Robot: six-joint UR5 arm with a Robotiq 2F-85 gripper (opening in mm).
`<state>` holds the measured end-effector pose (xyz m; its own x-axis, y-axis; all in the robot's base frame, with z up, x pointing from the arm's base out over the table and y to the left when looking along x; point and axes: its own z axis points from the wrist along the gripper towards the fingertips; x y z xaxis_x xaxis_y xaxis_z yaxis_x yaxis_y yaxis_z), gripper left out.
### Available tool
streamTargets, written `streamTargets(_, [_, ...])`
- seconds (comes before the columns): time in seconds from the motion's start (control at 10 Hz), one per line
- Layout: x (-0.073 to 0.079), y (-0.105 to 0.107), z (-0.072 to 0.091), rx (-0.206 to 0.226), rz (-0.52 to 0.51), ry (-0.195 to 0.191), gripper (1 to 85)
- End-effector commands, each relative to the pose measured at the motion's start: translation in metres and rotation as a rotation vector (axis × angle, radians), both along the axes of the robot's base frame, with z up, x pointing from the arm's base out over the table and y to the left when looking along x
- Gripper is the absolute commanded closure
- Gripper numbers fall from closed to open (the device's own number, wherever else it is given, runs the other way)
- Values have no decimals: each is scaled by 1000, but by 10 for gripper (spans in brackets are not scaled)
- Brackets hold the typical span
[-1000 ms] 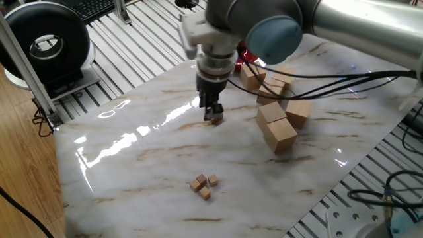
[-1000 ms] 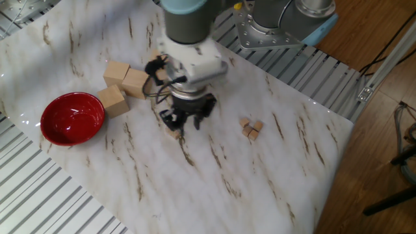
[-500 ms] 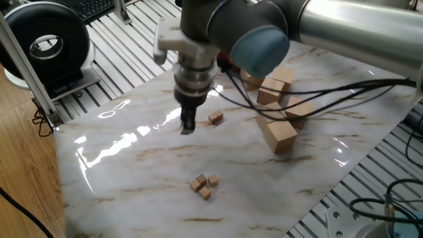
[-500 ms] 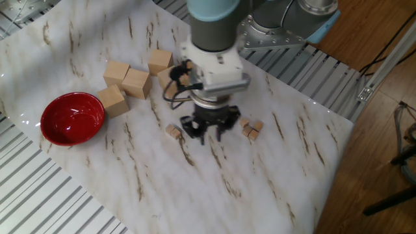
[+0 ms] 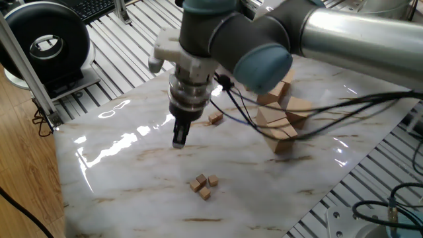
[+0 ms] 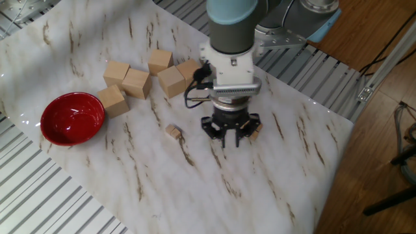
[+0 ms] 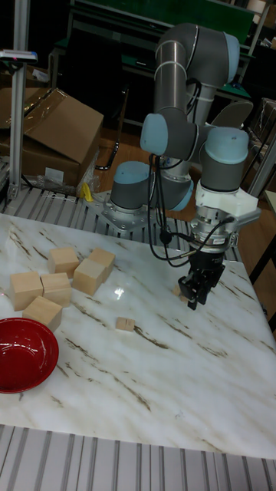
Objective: Stack the blocks into a pyramid shape
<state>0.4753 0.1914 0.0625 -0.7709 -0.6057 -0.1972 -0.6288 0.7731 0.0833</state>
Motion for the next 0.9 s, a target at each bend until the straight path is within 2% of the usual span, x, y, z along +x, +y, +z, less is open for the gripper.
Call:
streamTargets(0.0, [-27,7,-8,30,-62,8,520])
streamTargets(0.1, [-34,-4,-9,-12,-41,14,520])
streamTargets(0.3, [-44,-17,-9,-35,1,17,523])
streamTargets(0.4, [-50,-25,-11,-62,43,20,523])
streamTargets(0.5, [-54,-34,-13,-109,124,15,510])
streamTargets(0.6, [-57,-34,-18,-132,166,-2,493])
streamTargets(0.7, [-58,-32,-21,-141,193,-6,490])
streamTargets(0.8, [-58,-24,-20,-111,200,-10,507])
